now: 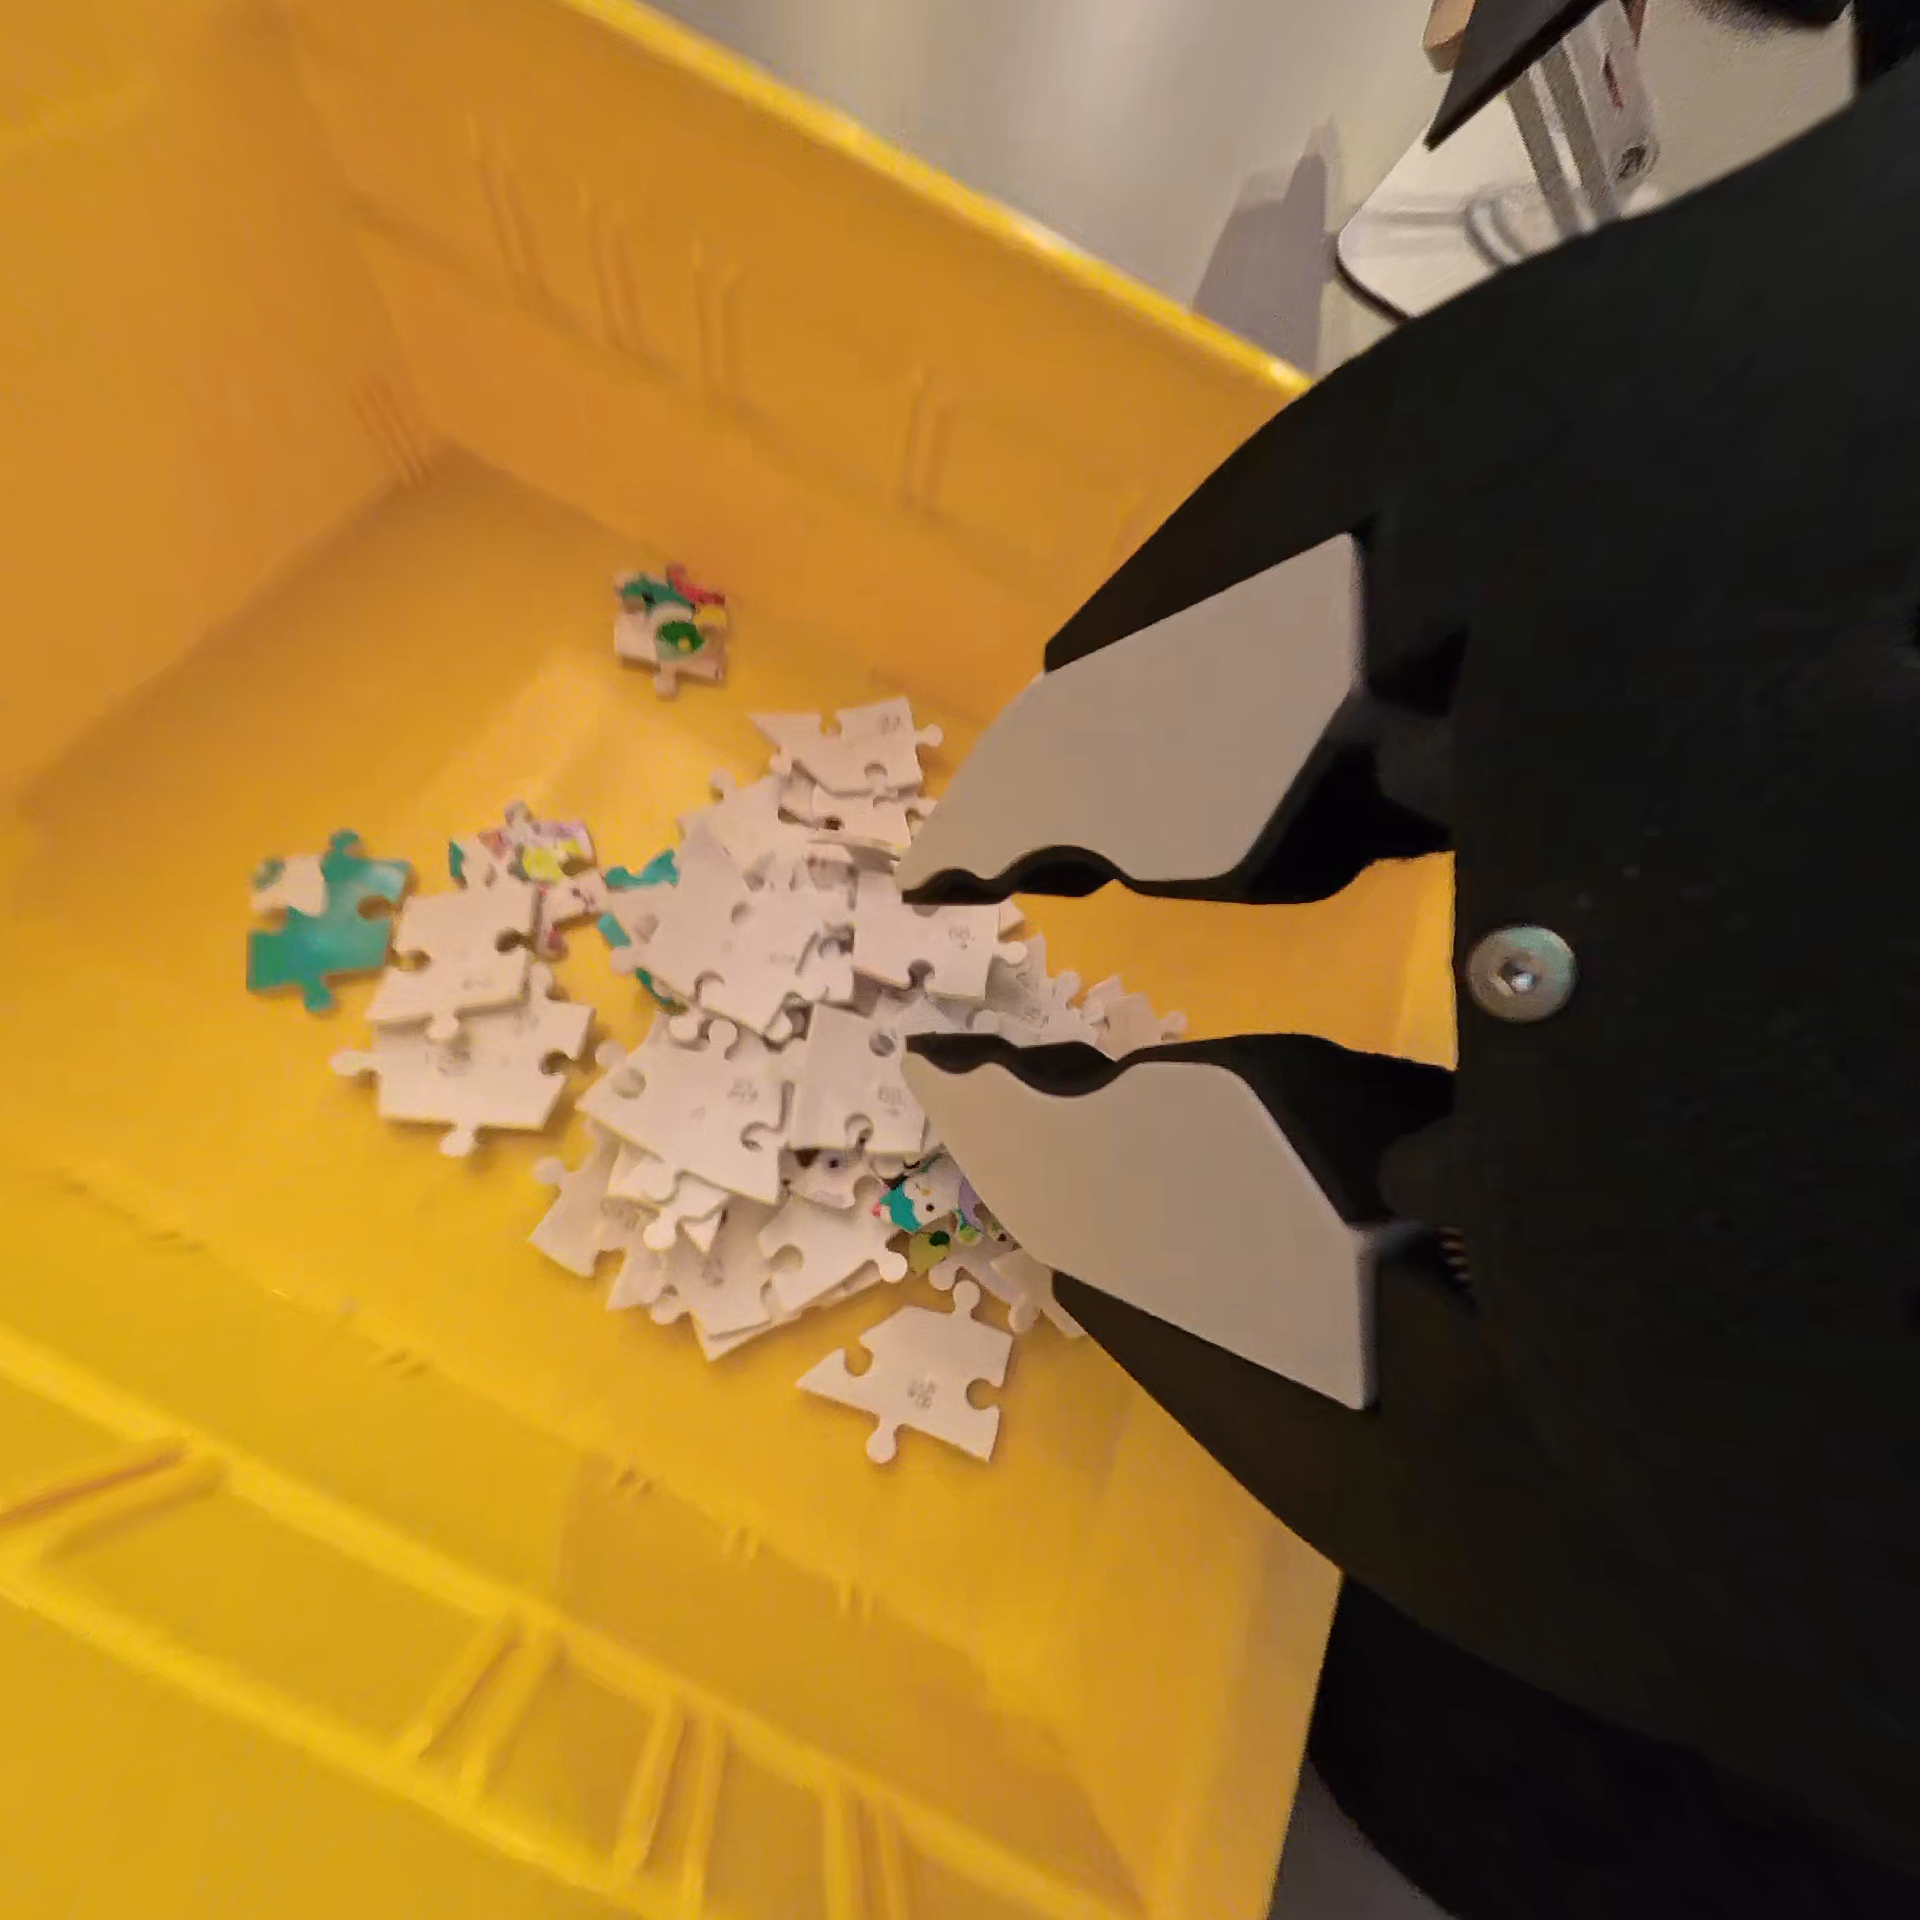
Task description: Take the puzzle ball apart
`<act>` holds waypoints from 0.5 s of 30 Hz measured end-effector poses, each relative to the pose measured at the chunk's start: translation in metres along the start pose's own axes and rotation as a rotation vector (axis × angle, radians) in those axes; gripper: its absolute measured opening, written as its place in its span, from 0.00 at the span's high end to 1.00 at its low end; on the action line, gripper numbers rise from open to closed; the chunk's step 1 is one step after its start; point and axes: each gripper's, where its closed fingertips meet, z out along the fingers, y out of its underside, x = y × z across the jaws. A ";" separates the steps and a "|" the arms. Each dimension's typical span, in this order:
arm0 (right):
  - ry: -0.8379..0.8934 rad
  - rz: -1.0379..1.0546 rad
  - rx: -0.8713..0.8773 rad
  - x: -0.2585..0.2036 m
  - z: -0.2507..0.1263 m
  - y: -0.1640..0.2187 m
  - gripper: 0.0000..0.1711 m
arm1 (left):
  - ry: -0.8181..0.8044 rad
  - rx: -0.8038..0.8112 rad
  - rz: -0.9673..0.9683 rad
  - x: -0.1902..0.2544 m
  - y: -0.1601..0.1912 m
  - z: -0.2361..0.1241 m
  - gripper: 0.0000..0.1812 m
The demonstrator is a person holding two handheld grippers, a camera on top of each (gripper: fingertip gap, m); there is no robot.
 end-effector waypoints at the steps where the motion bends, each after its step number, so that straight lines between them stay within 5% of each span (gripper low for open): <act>1: 0.000 0.024 0.050 0.002 -0.010 -0.006 0.86 | 0.002 -0.003 -0.005 -0.001 0.001 0.001 0.87; 5: -0.044 0.034 0.395 -0.031 -0.095 -0.048 0.86 | 0.042 0.015 -0.056 0.000 0.000 0.001 0.87; 8: -0.326 -0.098 0.644 -0.134 -0.153 -0.072 0.81 | 0.079 0.032 -0.088 0.002 -0.002 0.001 0.87; 11: -0.623 -0.242 0.656 -0.250 -0.167 -0.068 0.80 | 0.112 0.029 -0.100 0.007 -0.001 0.002 0.87; 15: -0.755 -0.393 0.572 -0.351 -0.153 -0.058 0.86 | 0.107 0.046 -0.097 0.005 -0.004 -0.002 0.87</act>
